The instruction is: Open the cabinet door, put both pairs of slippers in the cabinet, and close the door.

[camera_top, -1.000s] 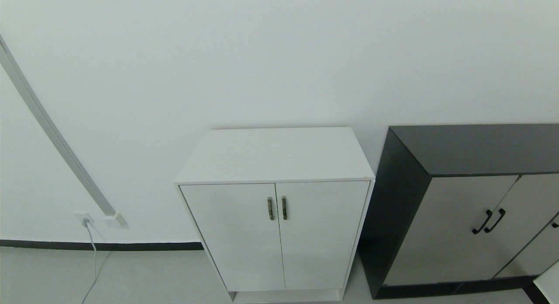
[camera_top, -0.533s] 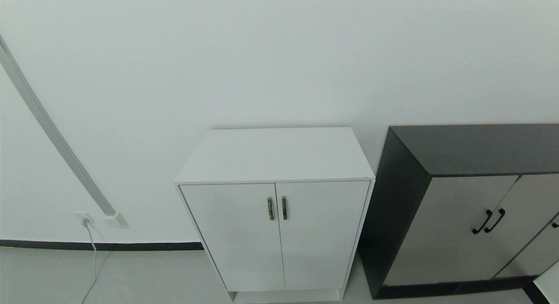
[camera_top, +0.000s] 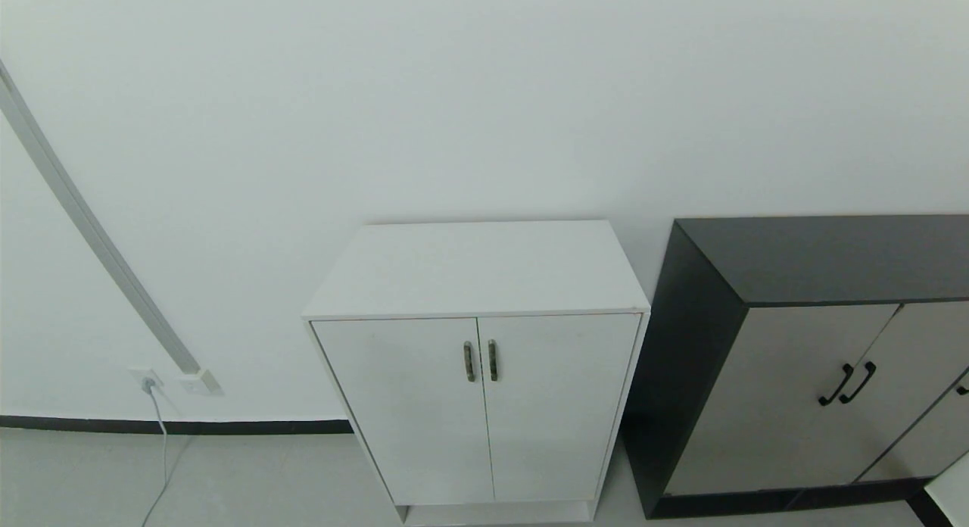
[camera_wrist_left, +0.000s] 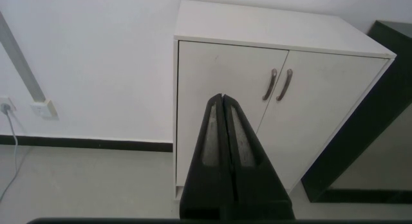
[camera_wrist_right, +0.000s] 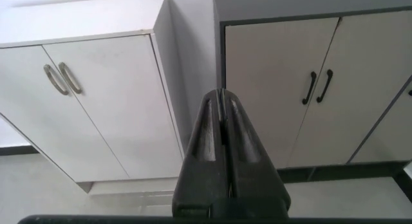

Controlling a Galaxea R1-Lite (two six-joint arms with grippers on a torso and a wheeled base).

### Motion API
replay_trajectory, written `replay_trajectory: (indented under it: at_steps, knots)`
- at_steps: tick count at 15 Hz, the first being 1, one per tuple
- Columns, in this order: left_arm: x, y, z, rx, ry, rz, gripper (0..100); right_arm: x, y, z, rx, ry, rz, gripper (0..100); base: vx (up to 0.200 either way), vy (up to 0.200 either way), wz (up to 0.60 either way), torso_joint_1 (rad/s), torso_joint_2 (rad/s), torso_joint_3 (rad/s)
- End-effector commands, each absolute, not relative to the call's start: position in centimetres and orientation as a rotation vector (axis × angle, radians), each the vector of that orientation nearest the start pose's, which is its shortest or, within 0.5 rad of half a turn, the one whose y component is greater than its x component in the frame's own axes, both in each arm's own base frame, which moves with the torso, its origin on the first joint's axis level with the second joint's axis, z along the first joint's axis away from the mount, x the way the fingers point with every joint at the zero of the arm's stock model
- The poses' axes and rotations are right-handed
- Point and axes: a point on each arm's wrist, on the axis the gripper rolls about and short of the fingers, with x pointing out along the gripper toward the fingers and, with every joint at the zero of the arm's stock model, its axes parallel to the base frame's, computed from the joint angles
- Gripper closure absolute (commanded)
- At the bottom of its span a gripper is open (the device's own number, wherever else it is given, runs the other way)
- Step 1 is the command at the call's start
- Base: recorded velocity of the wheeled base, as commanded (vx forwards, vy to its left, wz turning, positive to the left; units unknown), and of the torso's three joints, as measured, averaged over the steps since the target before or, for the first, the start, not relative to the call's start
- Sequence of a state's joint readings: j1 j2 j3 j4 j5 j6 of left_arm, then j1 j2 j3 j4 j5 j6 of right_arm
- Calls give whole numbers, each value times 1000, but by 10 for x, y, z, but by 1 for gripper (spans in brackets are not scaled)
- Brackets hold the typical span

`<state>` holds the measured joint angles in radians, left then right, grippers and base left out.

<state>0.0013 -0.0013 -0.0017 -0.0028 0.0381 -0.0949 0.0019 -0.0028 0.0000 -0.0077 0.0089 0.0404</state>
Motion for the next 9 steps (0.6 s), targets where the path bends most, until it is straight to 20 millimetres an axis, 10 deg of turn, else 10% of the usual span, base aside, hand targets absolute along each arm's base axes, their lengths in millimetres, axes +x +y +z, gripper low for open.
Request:
replay_trajectory:
  at_steps: [1,9]
  knots:
    - [-23,1,76,-95,-6,40,100,-23,0,76,37,-7,14,100,0,0,0,0,0,0]
    - [-23,1,76,-95,-6,40,100,-23,0,76,26,-7,19,100,0,0,0,0,0,0]
